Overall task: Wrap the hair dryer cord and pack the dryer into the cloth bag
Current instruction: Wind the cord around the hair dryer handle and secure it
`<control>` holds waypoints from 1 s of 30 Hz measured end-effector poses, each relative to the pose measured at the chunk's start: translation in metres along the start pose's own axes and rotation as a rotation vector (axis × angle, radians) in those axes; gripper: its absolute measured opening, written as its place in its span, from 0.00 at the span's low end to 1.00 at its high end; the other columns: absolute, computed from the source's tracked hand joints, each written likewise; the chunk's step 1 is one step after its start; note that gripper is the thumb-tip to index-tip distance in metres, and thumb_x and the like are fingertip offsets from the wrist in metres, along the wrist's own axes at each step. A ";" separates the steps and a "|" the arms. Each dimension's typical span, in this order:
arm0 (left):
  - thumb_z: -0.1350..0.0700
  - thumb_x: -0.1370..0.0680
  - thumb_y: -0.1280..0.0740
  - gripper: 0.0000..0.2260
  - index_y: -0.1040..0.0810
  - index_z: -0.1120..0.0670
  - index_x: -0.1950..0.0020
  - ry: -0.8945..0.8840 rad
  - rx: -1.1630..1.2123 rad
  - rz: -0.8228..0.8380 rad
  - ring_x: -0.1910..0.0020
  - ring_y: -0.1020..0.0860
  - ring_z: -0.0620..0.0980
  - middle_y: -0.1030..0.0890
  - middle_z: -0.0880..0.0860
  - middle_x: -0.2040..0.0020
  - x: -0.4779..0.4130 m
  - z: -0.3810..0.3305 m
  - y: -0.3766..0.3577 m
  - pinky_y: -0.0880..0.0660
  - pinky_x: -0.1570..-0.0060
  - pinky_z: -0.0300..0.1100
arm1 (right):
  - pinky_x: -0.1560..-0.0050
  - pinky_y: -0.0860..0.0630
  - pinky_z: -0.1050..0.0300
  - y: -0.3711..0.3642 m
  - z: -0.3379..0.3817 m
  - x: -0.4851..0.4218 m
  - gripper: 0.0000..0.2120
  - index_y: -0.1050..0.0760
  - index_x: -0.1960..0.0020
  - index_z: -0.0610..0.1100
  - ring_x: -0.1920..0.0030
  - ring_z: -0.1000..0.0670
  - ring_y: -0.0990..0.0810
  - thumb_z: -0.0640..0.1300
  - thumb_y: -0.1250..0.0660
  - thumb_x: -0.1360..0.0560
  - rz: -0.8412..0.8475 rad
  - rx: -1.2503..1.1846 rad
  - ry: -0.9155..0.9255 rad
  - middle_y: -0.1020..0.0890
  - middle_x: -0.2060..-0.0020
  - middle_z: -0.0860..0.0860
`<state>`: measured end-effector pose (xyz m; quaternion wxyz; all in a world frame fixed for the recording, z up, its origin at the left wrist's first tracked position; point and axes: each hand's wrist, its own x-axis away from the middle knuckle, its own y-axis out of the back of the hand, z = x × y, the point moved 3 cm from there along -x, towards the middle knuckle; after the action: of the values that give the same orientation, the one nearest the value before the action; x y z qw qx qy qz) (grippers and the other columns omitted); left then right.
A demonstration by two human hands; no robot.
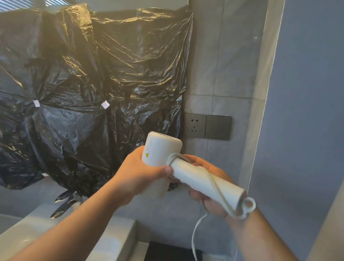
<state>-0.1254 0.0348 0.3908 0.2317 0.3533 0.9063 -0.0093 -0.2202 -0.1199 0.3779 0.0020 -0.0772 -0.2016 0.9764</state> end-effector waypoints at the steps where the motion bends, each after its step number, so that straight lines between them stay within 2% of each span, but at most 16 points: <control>1: 0.47 0.45 0.21 0.29 0.20 0.53 0.46 0.015 0.009 -0.032 0.55 0.18 0.55 0.15 0.57 0.52 0.000 -0.001 0.000 0.20 0.53 0.60 | 0.83 0.31 0.64 0.001 -0.006 0.000 0.13 0.26 0.44 0.42 0.77 0.51 0.25 0.43 0.37 0.28 -0.025 -0.099 0.012 0.19 0.67 0.44; 2: 0.46 0.45 0.21 0.28 0.20 0.53 0.47 0.022 0.001 -0.056 0.56 0.18 0.54 0.15 0.56 0.53 0.001 -0.001 -0.001 0.20 0.55 0.59 | 0.83 0.33 0.65 0.001 -0.011 -0.001 0.11 0.26 0.46 0.43 0.78 0.53 0.27 0.43 0.37 0.28 -0.046 -0.142 0.041 0.21 0.68 0.44; 4: 0.45 0.45 0.21 0.28 0.20 0.52 0.48 0.015 -0.019 -0.106 0.58 0.18 0.52 0.16 0.54 0.55 0.001 -0.004 -0.003 0.20 0.64 0.51 | 0.82 0.38 0.67 -0.001 -0.021 -0.002 0.05 0.25 0.51 0.45 0.79 0.56 0.32 0.43 0.40 0.23 -0.120 -0.057 0.102 0.24 0.69 0.47; 7: 0.47 0.41 0.20 0.26 0.22 0.52 0.47 0.011 -0.084 -0.230 0.61 0.18 0.49 0.16 0.52 0.56 -0.002 -0.008 -0.004 0.23 0.71 0.42 | 0.79 0.44 0.64 -0.006 -0.029 -0.003 0.10 0.26 0.55 0.44 0.79 0.55 0.39 0.43 0.43 0.19 -0.271 0.133 0.178 0.30 0.75 0.50; 10: 0.49 0.38 0.18 0.24 0.22 0.53 0.47 0.023 -0.180 -0.346 0.60 0.17 0.50 0.16 0.52 0.57 -0.007 -0.005 -0.001 0.19 0.68 0.45 | 0.76 0.43 0.62 -0.009 -0.031 0.000 0.13 0.24 0.56 0.43 0.77 0.55 0.39 0.47 0.43 0.18 -0.366 0.325 0.251 0.33 0.76 0.50; 14: 0.37 0.45 0.21 0.32 0.22 0.53 0.48 0.054 -0.291 -0.493 0.60 0.16 0.51 0.16 0.52 0.58 -0.013 0.001 0.013 0.18 0.65 0.50 | 0.69 0.36 0.60 -0.022 -0.031 0.008 0.13 0.22 0.54 0.44 0.71 0.54 0.33 0.47 0.43 0.18 -0.390 0.802 0.210 0.29 0.73 0.53; 16: 0.35 0.44 0.22 0.33 0.25 0.50 0.47 0.081 -0.397 -0.530 0.59 0.17 0.49 0.17 0.49 0.57 -0.012 -0.002 0.016 0.19 0.62 0.51 | 0.67 0.35 0.57 -0.026 -0.029 0.011 0.12 0.23 0.57 0.44 0.69 0.54 0.32 0.48 0.41 0.20 -0.394 0.997 0.207 0.27 0.71 0.52; 19: 0.36 0.38 0.23 0.31 0.32 0.46 0.44 0.106 -0.630 -0.501 0.59 0.23 0.42 0.22 0.43 0.57 -0.003 -0.009 0.012 0.27 0.64 0.44 | 0.69 0.36 0.59 -0.027 -0.019 0.012 0.12 0.28 0.64 0.48 0.69 0.53 0.30 0.49 0.37 0.22 -0.389 1.231 0.188 0.27 0.70 0.53; 23: 0.35 0.37 0.23 0.31 0.31 0.46 0.42 0.099 -0.762 -0.392 0.60 0.24 0.40 0.22 0.43 0.56 0.001 -0.013 0.012 0.32 0.68 0.39 | 0.62 0.32 0.55 -0.031 -0.002 0.017 0.09 0.22 0.55 0.46 0.56 0.44 0.22 0.51 0.35 0.23 -0.478 1.596 0.341 0.20 0.58 0.48; 25: 0.36 0.38 0.23 0.31 0.31 0.45 0.42 0.123 -0.781 -0.315 0.60 0.24 0.39 0.22 0.42 0.55 0.002 -0.014 0.012 0.31 0.70 0.38 | 0.62 0.30 0.53 -0.031 0.007 0.019 0.10 0.21 0.55 0.46 0.57 0.44 0.23 0.52 0.33 0.24 -0.495 1.641 0.441 0.22 0.58 0.49; 27: 0.36 0.40 0.23 0.31 0.31 0.43 0.44 0.157 -0.767 -0.237 0.59 0.21 0.41 0.21 0.43 0.55 0.002 -0.015 0.011 0.26 0.71 0.39 | 0.61 0.28 0.52 -0.027 0.015 0.019 0.10 0.22 0.57 0.47 0.59 0.46 0.24 0.53 0.30 0.26 -0.472 1.618 0.506 0.24 0.57 0.51; 30: 0.36 0.44 0.23 0.31 0.29 0.43 0.45 0.171 -0.708 -0.182 0.57 0.19 0.45 0.20 0.45 0.54 0.000 -0.016 0.010 0.17 0.65 0.47 | 0.59 0.28 0.51 -0.017 0.021 0.014 0.09 0.28 0.60 0.50 0.59 0.48 0.26 0.53 0.32 0.25 -0.362 1.533 0.464 0.24 0.59 0.53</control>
<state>-0.1257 0.0447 0.4065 0.2612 0.1689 0.8972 0.3136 -0.2381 -0.1118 0.4017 0.2535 -0.2203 0.5178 0.7868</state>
